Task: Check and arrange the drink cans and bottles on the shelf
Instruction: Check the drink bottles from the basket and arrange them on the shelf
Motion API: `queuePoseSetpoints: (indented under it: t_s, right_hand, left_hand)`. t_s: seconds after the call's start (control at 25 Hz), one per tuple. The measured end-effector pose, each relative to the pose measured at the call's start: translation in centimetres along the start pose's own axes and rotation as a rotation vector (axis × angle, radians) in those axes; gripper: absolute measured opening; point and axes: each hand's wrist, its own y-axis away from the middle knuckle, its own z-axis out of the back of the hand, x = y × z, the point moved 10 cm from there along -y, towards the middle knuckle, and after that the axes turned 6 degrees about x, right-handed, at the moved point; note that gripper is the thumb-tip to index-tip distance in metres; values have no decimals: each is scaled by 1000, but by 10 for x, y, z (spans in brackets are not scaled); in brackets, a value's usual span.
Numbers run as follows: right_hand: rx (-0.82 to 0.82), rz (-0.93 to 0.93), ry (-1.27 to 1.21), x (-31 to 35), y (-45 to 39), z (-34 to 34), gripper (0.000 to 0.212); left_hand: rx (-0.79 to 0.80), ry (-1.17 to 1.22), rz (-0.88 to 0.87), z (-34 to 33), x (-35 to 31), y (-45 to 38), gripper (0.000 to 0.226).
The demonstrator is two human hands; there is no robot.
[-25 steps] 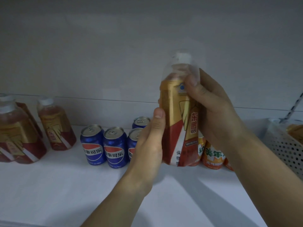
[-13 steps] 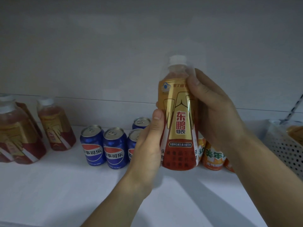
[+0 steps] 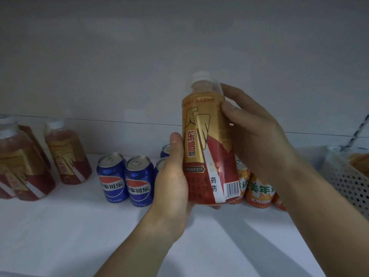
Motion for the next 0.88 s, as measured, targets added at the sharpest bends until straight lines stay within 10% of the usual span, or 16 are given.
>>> queuePoseSetpoints:
  t_s: [0.48, 0.88]
  right_hand:
    - [-39, 73, 24, 9, 4, -1, 53]
    - [-30, 27, 66, 5, 4, -1, 51]
  left_hand:
    - [18, -162, -141, -3, -17, 2, 49]
    - [49, 152, 95, 1, 2, 2, 56]
